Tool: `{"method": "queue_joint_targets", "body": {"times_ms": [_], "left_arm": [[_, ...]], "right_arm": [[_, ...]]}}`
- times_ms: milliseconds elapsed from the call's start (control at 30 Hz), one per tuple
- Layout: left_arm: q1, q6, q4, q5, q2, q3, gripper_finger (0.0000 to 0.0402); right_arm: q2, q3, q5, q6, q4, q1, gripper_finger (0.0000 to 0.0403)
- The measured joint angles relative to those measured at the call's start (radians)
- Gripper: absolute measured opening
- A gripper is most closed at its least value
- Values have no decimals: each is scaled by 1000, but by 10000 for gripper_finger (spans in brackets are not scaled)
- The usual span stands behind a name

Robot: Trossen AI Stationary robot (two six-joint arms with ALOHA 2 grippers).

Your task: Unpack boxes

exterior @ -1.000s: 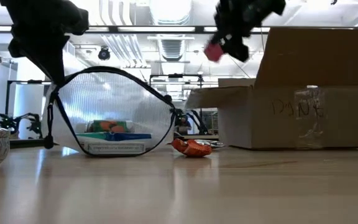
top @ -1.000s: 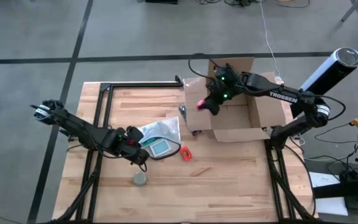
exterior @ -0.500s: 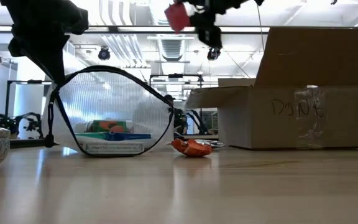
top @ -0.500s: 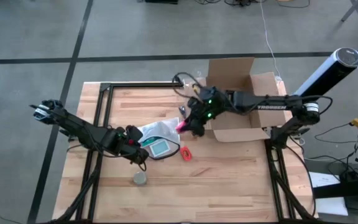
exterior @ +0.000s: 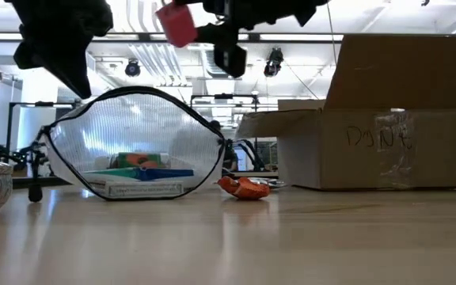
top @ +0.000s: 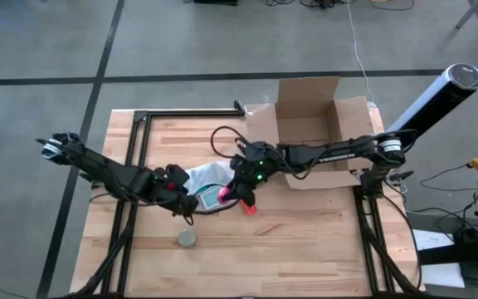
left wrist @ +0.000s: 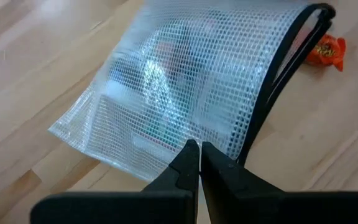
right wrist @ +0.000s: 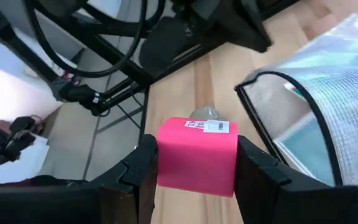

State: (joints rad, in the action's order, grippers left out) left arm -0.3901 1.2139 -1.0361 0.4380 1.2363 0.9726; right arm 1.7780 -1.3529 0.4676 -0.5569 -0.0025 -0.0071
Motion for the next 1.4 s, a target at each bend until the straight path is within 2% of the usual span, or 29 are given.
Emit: {"method": "queue_joint_targets", "body": {"times_ms": [200,767,1100,1200,1400], "left_arm": [[4,44,15,1,-9,0,0],[8,52,20,1,-10,0,0],[8,52,24,0,-14,0,0],[8,54,26,0,-15,0,0],[8,65,32,-2,-15,0,0]], "right_arm": [[23,-2,43,8,22,17,147],[39,-2,10,31,46,26,146],[164,-2,-5,33,110,43,149],[189,-2,-79,50,113,39,149],[203,-2,-366,100,88,28,153]]}}
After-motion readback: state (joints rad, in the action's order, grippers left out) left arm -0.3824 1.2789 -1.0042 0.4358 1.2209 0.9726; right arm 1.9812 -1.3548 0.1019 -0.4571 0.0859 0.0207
